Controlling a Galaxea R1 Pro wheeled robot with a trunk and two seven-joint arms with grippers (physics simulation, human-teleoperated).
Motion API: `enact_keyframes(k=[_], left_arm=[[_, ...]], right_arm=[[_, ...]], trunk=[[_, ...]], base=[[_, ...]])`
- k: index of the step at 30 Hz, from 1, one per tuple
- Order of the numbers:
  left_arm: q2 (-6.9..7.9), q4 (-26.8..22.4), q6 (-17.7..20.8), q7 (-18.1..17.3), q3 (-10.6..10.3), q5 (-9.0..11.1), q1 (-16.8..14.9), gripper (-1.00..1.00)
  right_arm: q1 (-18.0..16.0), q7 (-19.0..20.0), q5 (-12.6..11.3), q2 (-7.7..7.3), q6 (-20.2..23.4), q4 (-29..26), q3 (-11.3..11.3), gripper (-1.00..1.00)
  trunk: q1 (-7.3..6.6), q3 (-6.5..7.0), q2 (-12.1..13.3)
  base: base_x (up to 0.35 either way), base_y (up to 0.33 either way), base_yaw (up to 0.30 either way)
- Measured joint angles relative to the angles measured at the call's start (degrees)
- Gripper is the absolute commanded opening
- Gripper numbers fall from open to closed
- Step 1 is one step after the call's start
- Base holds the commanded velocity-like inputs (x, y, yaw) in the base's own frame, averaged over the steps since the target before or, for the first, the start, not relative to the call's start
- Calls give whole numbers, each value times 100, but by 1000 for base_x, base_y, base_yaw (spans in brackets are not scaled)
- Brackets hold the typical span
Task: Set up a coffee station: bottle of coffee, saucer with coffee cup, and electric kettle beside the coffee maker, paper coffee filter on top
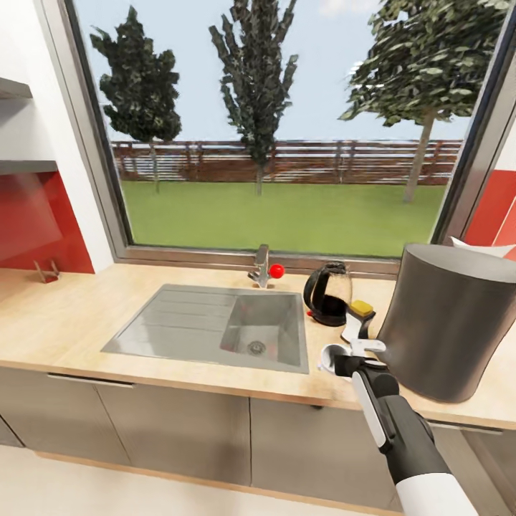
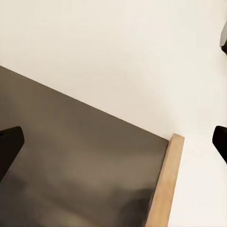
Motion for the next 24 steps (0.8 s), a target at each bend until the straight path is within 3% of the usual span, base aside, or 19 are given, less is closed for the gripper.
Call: enact_keyframes(k=[17,24], left_arm=[[9,0,9,-17,0,0,-1,100],[9,0,0,-8,0,0,0,100]], right_arm=[[1,0,-8,5,2,0,-1,-100],[-1,0,-4,10,2,8,-1,-100]], trunk=[[1,38,0],[0,55,0]], base=[[5,0,-270],[130,119,-289]])
